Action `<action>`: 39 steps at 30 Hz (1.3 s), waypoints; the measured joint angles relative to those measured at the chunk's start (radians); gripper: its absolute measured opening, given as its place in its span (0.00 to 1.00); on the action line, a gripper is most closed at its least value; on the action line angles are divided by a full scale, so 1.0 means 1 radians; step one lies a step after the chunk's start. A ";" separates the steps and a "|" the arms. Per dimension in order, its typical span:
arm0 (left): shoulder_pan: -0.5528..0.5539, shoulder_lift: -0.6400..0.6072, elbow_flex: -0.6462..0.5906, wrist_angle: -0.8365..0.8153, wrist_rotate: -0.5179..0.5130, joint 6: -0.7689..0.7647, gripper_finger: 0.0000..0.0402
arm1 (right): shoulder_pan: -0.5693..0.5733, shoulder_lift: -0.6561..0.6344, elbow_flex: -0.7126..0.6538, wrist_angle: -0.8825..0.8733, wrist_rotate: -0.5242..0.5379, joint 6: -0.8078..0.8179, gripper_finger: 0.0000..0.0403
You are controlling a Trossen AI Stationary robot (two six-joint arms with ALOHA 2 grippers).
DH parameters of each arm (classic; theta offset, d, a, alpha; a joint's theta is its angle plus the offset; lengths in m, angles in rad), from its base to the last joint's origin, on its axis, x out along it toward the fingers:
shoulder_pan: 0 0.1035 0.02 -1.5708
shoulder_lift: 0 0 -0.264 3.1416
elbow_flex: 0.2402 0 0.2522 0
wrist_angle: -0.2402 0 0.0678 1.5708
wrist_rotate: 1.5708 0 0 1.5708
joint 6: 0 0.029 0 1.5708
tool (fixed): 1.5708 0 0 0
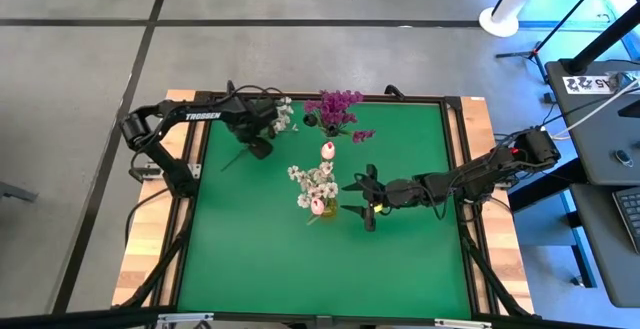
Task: Sort flowers into vase by color
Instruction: Put the white flowers into the yellow vase
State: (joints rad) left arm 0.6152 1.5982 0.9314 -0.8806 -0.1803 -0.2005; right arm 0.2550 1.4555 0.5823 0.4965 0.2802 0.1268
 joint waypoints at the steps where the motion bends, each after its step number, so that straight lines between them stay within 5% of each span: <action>1: 0.008 0.000 -0.007 0.000 -0.004 0.000 0.55 | 0.000 0.000 0.000 0.001 0.000 0.000 0.61; 11: 0.046 0.000 -0.086 0.086 0.068 0.002 0.55 | 0.000 0.000 0.000 0.003 0.000 0.006 0.61; 20: 0.050 0.000 -0.106 0.130 0.020 0.049 0.52 | 0.000 0.000 0.000 0.003 0.000 0.007 0.61; 26: 0.054 0.000 -0.106 0.156 0.034 0.049 0.39 | 0.000 0.000 0.000 0.002 0.000 0.007 0.61; 35: 0.054 0.000 -0.106 0.121 0.035 0.024 0.05 | 0.000 0.002 0.000 0.001 0.000 0.007 0.61; 39: 0.053 -0.009 -0.106 0.103 0.034 0.023 0.03 | 0.000 0.002 0.000 0.002 0.000 0.007 0.61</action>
State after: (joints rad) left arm 0.6684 1.5892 0.8256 -0.7774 -0.1465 -0.1770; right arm 0.2550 1.4574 0.5823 0.4980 0.2806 0.1341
